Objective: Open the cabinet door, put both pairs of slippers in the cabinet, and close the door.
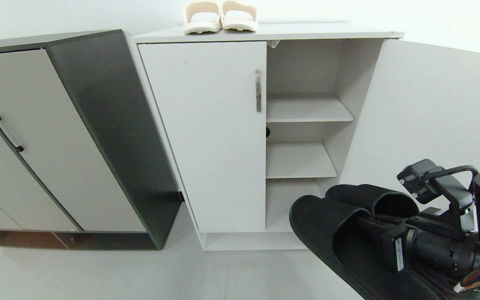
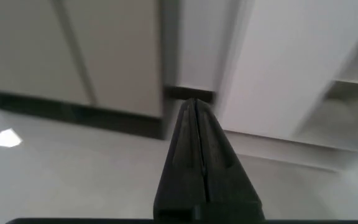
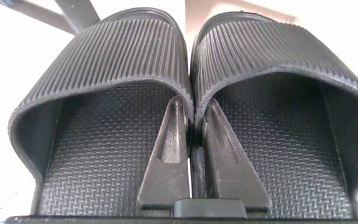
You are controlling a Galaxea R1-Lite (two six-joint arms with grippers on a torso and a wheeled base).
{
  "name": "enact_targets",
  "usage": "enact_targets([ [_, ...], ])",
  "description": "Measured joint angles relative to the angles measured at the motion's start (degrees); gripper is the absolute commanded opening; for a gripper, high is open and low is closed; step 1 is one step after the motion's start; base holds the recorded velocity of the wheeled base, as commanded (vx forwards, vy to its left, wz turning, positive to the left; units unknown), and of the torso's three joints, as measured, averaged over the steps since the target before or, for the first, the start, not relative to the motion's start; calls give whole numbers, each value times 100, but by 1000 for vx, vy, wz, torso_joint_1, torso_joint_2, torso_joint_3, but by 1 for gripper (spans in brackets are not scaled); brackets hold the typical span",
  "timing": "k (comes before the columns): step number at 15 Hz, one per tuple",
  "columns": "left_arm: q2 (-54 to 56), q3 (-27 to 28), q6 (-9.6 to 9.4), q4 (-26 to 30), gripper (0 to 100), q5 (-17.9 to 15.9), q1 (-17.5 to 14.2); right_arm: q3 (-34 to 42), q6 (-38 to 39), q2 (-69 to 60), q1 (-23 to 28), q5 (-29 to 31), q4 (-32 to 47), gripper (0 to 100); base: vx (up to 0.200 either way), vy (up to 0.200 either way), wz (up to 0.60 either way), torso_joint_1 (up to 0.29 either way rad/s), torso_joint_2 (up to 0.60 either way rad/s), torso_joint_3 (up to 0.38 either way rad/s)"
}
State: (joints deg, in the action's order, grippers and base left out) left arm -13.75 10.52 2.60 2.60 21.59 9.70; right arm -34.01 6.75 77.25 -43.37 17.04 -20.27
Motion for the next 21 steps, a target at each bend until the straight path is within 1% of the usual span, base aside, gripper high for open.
enact_targets([
  [1,308,-419,0,-105,0,126,-199,9,0,17,-12,6,7,0,0,0,0,0,0,0],
  [2,499,-697,57,-260,0,208,-310,15,0,33,-22,0,7,0,0,0,0,0,0,0],
  [3,638,-846,165,-361,0,282,-433,15,0,41,-22,-2,5,0,0,0,0,0,0,0],
  [4,772,-937,163,-363,0,285,-590,17,2,56,-20,-2,7,0,0,0,0,0,0,0],
  [5,924,-973,40,-372,0,200,-740,24,2,80,-34,-10,2,0,0,0,0,0,0,0],
  [6,1073,-995,-115,-379,0,-150,-836,37,2,100,-63,-22,-2,0,0,0,0,0,0,0],
  [7,1185,-1014,-197,-390,0,-736,-900,45,5,119,-111,-21,-28,0,0,0,0,0,0,0],
  [9,1301,-1036,-273,-324,0,-1948,-950,55,17,157,-238,-18,-148,0,0,0,0,0,0,0],
  [10,1331,-1041,-335,-282,0,-2369,-959,77,20,169,-315,-11,-171,0,0,0,0,0,0,0],
  [11,1351,-1045,-425,-269,0,-2405,-965,88,20,179,-364,-11,-202,0,0,0,0,0,0,0],
  [12,1365,-1050,-445,-260,0,-2405,-970,96,17,185,-393,-10,-215,0,0,0,0,0,0,0],
  [15,1385,-1050,-328,-255,0,-2388,-970,91,20,260,-428,0,-416,0,0,0,0,0,0,0],
  [18,1389,-1052,-328,-252,0,-2382,-970,91,38,475,-434,135,-953,0,0,0,0,0,0,0],
  [20,1389,-1052,-330,-252,0,-2386,-970,69,41,666,-447,316,-1128,0,0,0,0,0,0,0],
  [21,1389,-1052,-328,-252,0,-2386,-970,52,83,819,-478,449,-1230,0,0,-200,0,2,7,7],
])
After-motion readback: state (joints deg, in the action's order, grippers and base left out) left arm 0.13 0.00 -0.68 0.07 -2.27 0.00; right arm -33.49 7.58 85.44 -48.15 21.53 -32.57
